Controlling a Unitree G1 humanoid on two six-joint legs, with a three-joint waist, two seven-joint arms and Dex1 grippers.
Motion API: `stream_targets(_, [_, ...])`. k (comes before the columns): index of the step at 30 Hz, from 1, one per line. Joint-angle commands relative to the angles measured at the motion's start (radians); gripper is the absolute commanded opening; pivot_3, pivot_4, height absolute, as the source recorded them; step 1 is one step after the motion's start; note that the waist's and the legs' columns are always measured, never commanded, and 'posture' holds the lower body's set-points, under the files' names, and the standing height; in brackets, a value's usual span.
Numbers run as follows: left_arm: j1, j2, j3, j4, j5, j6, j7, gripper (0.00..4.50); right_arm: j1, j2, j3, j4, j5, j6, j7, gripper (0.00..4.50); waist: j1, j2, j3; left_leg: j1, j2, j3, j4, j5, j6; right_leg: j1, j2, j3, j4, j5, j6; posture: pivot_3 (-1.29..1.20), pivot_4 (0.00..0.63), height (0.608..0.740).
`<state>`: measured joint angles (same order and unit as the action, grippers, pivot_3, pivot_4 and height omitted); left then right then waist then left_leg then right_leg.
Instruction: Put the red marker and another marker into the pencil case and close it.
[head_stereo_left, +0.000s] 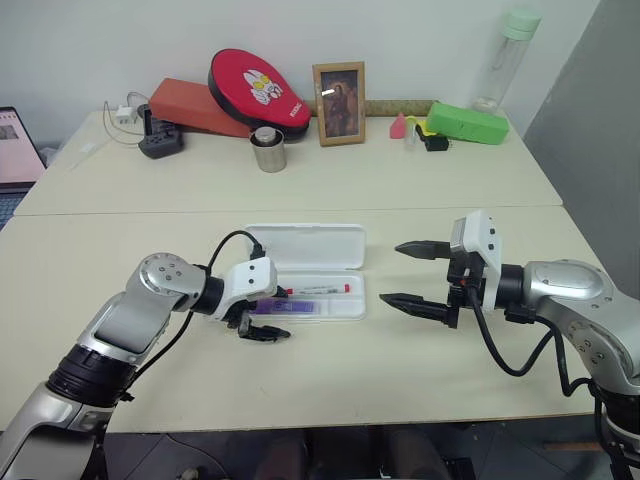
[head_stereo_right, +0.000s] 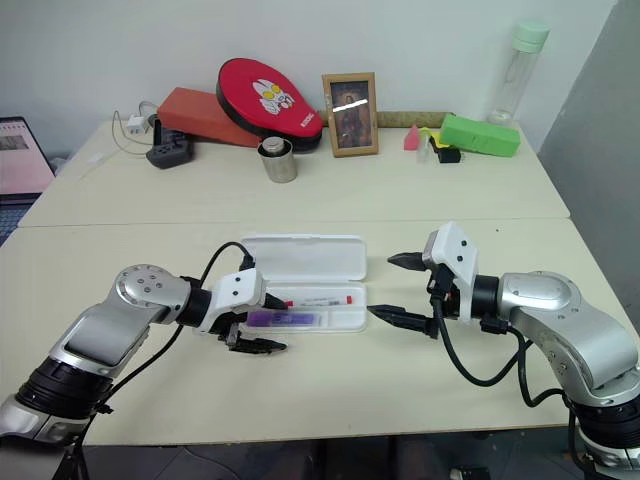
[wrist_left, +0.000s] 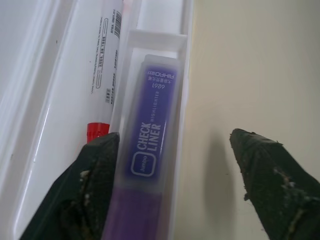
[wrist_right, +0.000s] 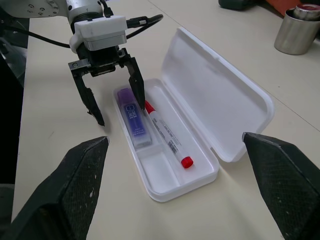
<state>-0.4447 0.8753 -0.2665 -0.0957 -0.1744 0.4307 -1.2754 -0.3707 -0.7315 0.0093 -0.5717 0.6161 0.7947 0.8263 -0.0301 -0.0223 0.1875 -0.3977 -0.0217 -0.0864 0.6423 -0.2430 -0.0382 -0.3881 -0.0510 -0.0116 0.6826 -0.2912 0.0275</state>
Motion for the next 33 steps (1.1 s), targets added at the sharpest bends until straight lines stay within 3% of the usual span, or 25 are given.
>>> stream_targets(1, [0.0, -0.006, 0.064, -0.093, -0.079, 0.06, 0.0, 4.45, -0.001, -0.013, -0.029, -0.017, 0.016, -0.017, 0.006, 4.5, 0.0, 0.0, 0.0, 0.0, 0.0, 0.0, 0.001, 0.0, 0.0, 0.0, 0.0, 0.0, 0.0, 0.0, 0.0, 0.0, 0.15, 0.74])
stream_targets(10, [0.055, -0.019, 0.088, -0.207, -0.146, 0.135, 0.054, 4.45, 0.087, -0.068, -0.135, 0.012, 0.018, 0.028, -0.028, 4.5, 0.001, 0.0, 0.0, -0.001, 0.0, 0.0, 0.002, -0.001, 0.001, 0.0, 0.0, 0.001, 0.0, 0.0, 0.0, 0.0, 0.15, 0.74])
stream_targets(14, [0.018, -0.149, 0.142, -0.225, -0.215, 0.121, 0.153, 4.45, 0.115, -0.089, -0.218, 0.115, -0.078, 0.126, -0.2, 4.5, 0.005, 0.0, 0.0, 0.0, 0.0, 0.0, 0.002, -0.001, 0.001, 0.001, 0.0, 0.001, 0.0, 0.001, 0.001, 0.0, 0.15, 0.74])
stream_targets(22, [-0.064, -0.423, 0.111, -0.222, -0.219, 0.062, 0.331, 4.45, 0.164, -0.111, -0.257, 0.187, -0.153, 0.323, -0.359, 4.5, 0.006, 0.0, -0.001, -0.001, -0.001, 0.004, 0.003, -0.001, 0.001, 0.001, -0.001, 0.001, -0.001, 0.002, 0.002, 0.0, 0.15, 0.74])
stream_targets(33, [-0.104, -0.481, 0.053, -0.209, -0.227, 0.041, 0.316, 4.45, 0.212, -0.106, -0.235, 0.201, -0.18, 0.352, -0.362, 4.5, 0.002, 0.001, -0.001, 0.0, -0.001, 0.005, 0.003, -0.001, 0.001, 0.002, -0.001, 0.002, 0.0, 0.002, 0.003, 0.0, 0.15, 0.74])
